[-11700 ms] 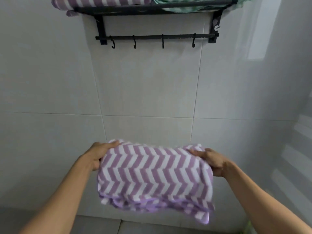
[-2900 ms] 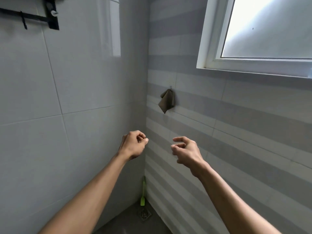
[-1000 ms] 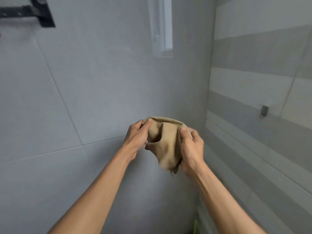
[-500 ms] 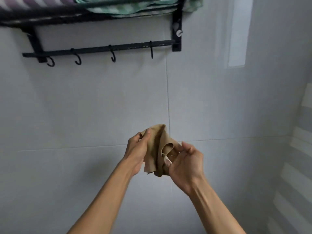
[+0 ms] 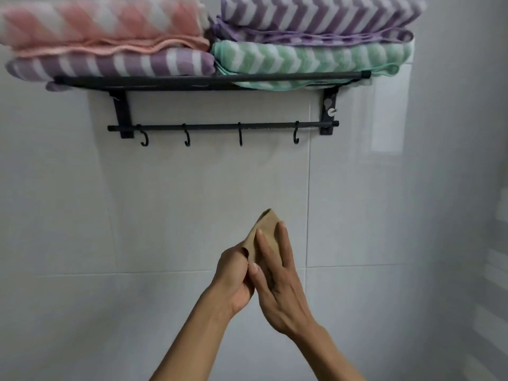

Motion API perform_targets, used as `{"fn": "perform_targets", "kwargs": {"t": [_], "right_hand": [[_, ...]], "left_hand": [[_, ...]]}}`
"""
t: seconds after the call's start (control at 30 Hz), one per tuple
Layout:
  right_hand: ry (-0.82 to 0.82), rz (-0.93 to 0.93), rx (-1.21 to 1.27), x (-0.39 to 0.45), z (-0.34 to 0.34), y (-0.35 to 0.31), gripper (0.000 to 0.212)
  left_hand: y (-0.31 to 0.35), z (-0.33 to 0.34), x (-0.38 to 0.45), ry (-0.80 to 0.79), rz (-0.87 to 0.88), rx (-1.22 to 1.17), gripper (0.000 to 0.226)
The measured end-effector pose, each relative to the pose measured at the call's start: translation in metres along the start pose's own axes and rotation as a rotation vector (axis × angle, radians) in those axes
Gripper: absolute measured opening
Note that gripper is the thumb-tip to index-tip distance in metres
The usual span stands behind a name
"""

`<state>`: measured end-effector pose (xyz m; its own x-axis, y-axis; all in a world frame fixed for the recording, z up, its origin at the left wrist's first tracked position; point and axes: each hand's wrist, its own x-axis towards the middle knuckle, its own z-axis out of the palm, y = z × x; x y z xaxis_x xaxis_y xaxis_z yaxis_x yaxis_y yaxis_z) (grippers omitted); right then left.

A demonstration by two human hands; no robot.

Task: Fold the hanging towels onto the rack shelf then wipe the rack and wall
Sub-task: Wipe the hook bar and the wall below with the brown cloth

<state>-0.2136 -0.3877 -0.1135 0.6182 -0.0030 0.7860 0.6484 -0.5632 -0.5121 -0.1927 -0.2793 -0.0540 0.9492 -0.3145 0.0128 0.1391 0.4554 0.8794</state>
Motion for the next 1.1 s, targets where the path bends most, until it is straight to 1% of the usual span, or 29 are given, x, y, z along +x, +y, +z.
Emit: {"fn": "perform_targets", "kwargs": {"t": [0.07,0.17,0.27,0.37,0.43,0.5,0.57,0.6,0.7,0.73,0.83,0.9,0.97,1.03,1.1], "right_hand": [[0.031,0.021,0.014,0.017,0.002,-0.004,0.056],[0.131,0.036,0.002,0.039,0.006,0.0,0.052],[0.241,0.086,0.036,0.064,0.008,0.013,0.047],[0.284,0.133,0.143,0.083,0.006,0.027,0.039],[0.324,0.177,0.226,0.096,0.003,0.03,0.032],[0.366,0.224,0.288,0.108,-0.001,0.028,0.027],[0.373,0.253,0.346,0.119,-0.003,0.027,0.024],[0.37,0.269,0.384,0.124,-0.003,0.026,0.023],[0.369,0.378,0.619,0.136,-0.004,0.022,0.024],[0.37,0.414,0.722,0.14,-0.003,0.02,0.024],[0.419,0.486,0.916,0.151,-0.007,0.008,0.025],[0.455,0.522,1.004,0.16,-0.012,0.002,0.026],[0.463,0.547,1.072,0.17,-0.016,-0.005,0.033],[0.445,0.545,1.193,0.18,-0.022,-0.009,0.041],[0.471,0.548,1.344,0.187,-0.027,-0.012,0.04]], "left_hand": [[0.005,0.003,0.004,-0.041,-0.005,0.004,0.031],[0.018,0.006,0.018,-0.072,0.019,-0.011,0.03],[0.032,0.01,0.038,-0.132,0.072,0.089,0.028],[0.043,0.014,0.061,-0.192,0.132,0.189,0.03],[0.049,0.016,0.075,-0.175,0.183,0.257,0.033],[0.054,0.017,0.087,-0.11,0.266,0.313,0.035],[0.059,0.014,0.103,0.02,0.385,0.376,0.035],[0.062,0.011,0.113,0.115,0.462,0.444,0.034],[0.071,-0.007,0.142,0.396,0.703,0.768,0.027],[0.074,-0.015,0.153,0.466,0.787,0.905,0.03],[0.083,-0.04,0.192,0.571,0.984,1.228,0.047],[0.09,-0.053,0.22,0.655,1.06,1.398,0.056],[0.097,-0.066,0.242,0.69,1.077,1.525,0.064],[0.099,-0.076,0.259,0.705,1.081,1.62,0.068],[0.095,-0.083,0.27,0.725,1.111,1.673,0.072]]}}
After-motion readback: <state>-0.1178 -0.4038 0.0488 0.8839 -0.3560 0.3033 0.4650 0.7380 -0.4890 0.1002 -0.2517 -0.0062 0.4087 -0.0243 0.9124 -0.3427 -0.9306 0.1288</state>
